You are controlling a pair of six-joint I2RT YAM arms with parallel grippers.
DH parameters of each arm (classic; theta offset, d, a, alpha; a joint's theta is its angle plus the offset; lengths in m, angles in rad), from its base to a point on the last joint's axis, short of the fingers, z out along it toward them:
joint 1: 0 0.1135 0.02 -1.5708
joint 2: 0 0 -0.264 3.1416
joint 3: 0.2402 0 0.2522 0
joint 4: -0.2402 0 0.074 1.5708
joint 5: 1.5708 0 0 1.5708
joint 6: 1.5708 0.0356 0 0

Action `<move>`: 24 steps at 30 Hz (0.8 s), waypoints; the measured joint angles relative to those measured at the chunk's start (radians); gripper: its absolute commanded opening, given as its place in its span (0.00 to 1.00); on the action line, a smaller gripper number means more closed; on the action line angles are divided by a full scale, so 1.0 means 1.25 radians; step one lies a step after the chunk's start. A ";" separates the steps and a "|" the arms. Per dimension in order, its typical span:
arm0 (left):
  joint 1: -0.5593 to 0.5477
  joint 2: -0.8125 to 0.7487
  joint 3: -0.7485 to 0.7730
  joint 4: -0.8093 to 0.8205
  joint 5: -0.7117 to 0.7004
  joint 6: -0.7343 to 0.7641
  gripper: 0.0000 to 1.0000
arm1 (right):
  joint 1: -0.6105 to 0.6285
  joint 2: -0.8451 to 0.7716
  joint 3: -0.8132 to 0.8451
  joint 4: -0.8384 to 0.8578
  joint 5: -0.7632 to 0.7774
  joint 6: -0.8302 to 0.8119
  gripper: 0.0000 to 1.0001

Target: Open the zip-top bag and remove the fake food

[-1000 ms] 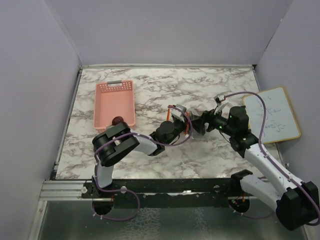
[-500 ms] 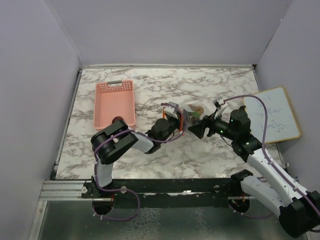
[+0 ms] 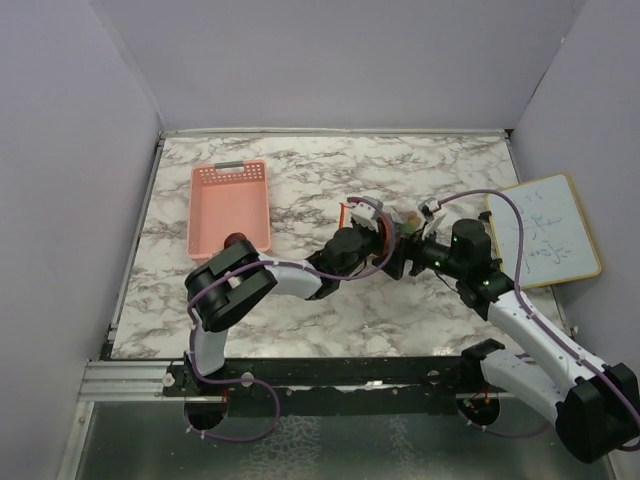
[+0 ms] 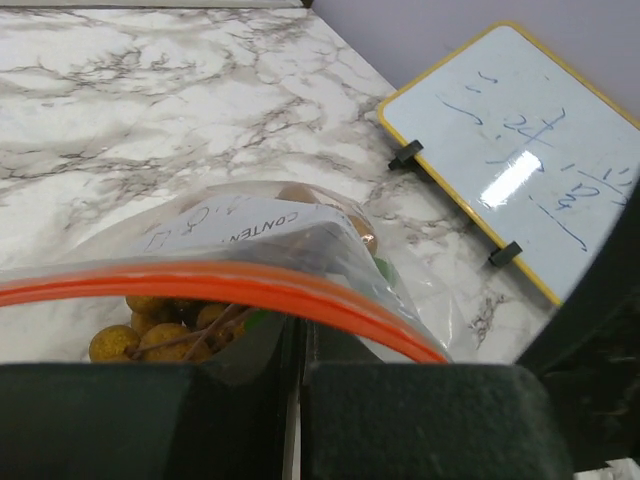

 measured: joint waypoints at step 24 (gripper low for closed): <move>-0.028 -0.068 -0.104 -0.057 0.014 0.061 0.00 | 0.009 -0.017 -0.013 -0.033 0.210 0.047 0.01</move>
